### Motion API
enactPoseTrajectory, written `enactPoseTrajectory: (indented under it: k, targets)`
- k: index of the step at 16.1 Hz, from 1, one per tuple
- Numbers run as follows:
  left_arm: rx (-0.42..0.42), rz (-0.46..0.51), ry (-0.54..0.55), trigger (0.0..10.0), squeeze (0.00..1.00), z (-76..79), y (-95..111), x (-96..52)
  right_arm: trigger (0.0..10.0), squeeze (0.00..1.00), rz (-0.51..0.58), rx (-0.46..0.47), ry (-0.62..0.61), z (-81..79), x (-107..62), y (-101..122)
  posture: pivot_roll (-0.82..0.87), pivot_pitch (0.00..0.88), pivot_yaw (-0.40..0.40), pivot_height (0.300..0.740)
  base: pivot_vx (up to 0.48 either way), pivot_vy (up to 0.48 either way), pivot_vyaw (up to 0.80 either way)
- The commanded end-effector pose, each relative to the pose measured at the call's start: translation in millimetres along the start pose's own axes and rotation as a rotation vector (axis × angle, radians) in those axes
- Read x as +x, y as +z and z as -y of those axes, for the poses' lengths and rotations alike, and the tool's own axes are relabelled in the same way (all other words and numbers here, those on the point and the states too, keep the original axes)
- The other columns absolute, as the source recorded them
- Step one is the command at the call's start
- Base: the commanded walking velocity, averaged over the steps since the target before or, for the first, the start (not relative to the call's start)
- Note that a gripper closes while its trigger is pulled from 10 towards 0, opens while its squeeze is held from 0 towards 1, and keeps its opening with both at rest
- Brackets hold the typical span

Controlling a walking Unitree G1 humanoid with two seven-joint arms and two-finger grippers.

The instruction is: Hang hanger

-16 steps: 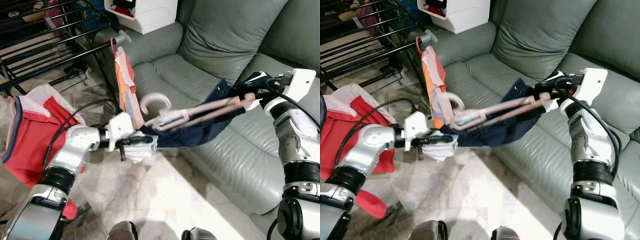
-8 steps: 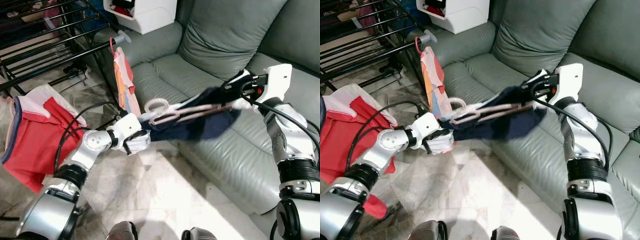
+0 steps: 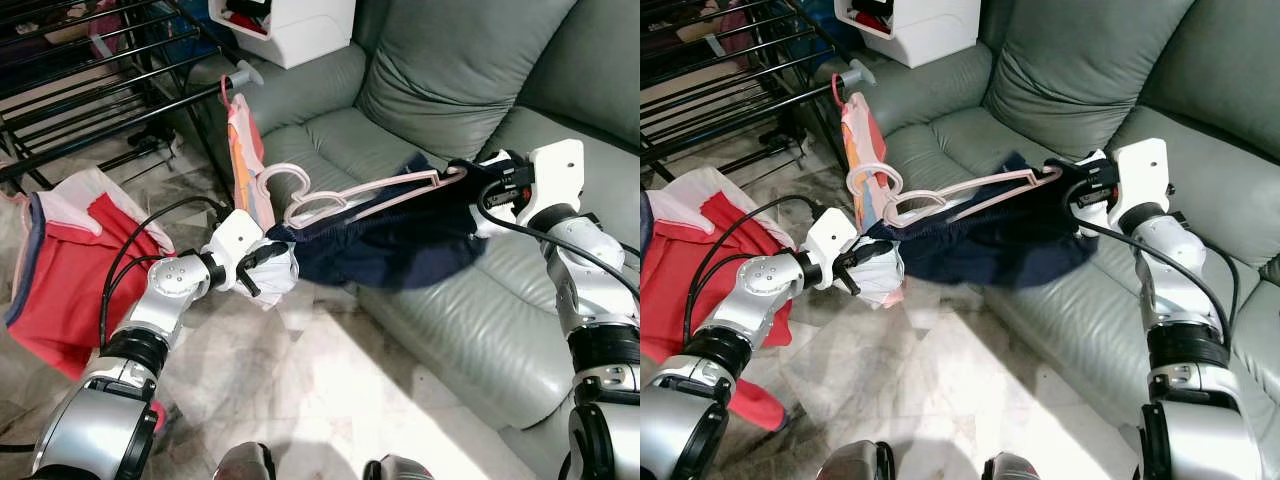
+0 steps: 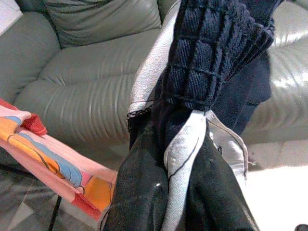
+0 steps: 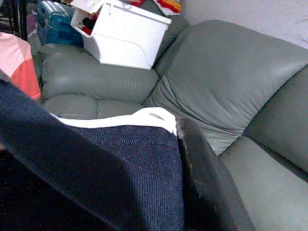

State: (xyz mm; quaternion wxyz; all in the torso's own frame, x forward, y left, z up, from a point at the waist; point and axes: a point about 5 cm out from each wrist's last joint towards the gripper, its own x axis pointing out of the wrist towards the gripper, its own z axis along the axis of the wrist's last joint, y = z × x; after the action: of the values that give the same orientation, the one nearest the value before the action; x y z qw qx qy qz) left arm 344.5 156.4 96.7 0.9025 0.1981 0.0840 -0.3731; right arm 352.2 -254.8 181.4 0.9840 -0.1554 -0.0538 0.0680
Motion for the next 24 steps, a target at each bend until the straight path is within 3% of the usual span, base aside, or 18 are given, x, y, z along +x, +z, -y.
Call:
enactPoseTrajectory:
  k: [1,5,7,9,11,13,15,17,19,21,24]
  targets:
    - [-0.068,-0.093,0.113,0.0,0.00,-15.5,-21.0,-17.2,0.0,0.00,0.055,-0.009,-0.097,19.9,-2.7,11.6,-0.09,0.032,0.033,0.740,0.000,0.000,0.00]
    - [0.108,-0.041,-0.019,0.0,0.00,7.1,-10.8,-3.7,0.0,0.00,0.075,0.034,-0.114,4.8,12.0,18.3,-0.10,0.026,0.036,0.740,0.000,0.000,0.00]
    - [0.223,-0.081,-0.069,0.0,0.00,20.4,-13.1,4.2,0.0,0.00,0.087,0.113,-0.166,-4.2,25.8,27.9,-0.11,0.022,0.038,0.740,0.000,0.000,0.00]
    - [0.204,-0.143,-0.036,0.0,0.00,29.3,-17.9,14.8,0.0,0.00,0.093,0.147,-0.143,-27.2,41.1,38.9,-0.11,0.018,0.038,0.740,0.000,0.000,0.00]
    - [0.202,-0.228,0.033,0.0,0.00,34.9,-24.9,22.8,0.0,0.00,0.111,0.159,-0.026,-66.7,54.4,53.6,-0.10,0.015,0.032,0.740,0.000,0.000,0.00]
    - [0.116,-0.239,0.132,0.0,0.00,32.1,-25.5,25.9,0.0,0.00,0.103,0.099,0.071,-91.0,56.9,57.0,-0.10,0.014,0.033,0.740,0.000,0.000,0.00]
    - [-0.087,-0.235,0.392,0.4,0.00,15.1,-23.4,24.8,0.0,0.00,0.091,-0.054,0.155,-116.2,53.8,52.6,-0.11,0.015,0.038,0.740,0.000,0.000,0.00]
    - [-0.249,-0.233,0.691,0.0,0.00,-13.7,-29.1,5.2,0.0,0.00,0.103,-0.104,0.076,-111.8,50.5,50.5,-0.10,0.019,0.040,0.740,0.000,0.000,0.00]
    - [-0.351,-0.240,0.786,0.0,0.00,-22.5,-35.1,-4.8,0.0,0.00,0.091,-0.025,0.086,-119.2,46.3,45.0,-0.10,0.023,0.041,0.740,0.000,0.000,0.00]
    - [-0.419,-0.228,0.784,0.4,0.00,-16.5,-34.4,0.3,0.0,0.00,0.143,0.152,0.225,-153.4,37.8,50.5,-0.10,0.023,0.041,0.740,0.000,0.000,0.00]
    - [-0.479,-0.173,0.738,0.0,0.00,3.7,-21.0,21.5,0.0,0.00,0.215,0.306,0.498,-203.8,18.4,64.7,-0.09,0.024,0.038,0.740,0.000,0.000,0.00]
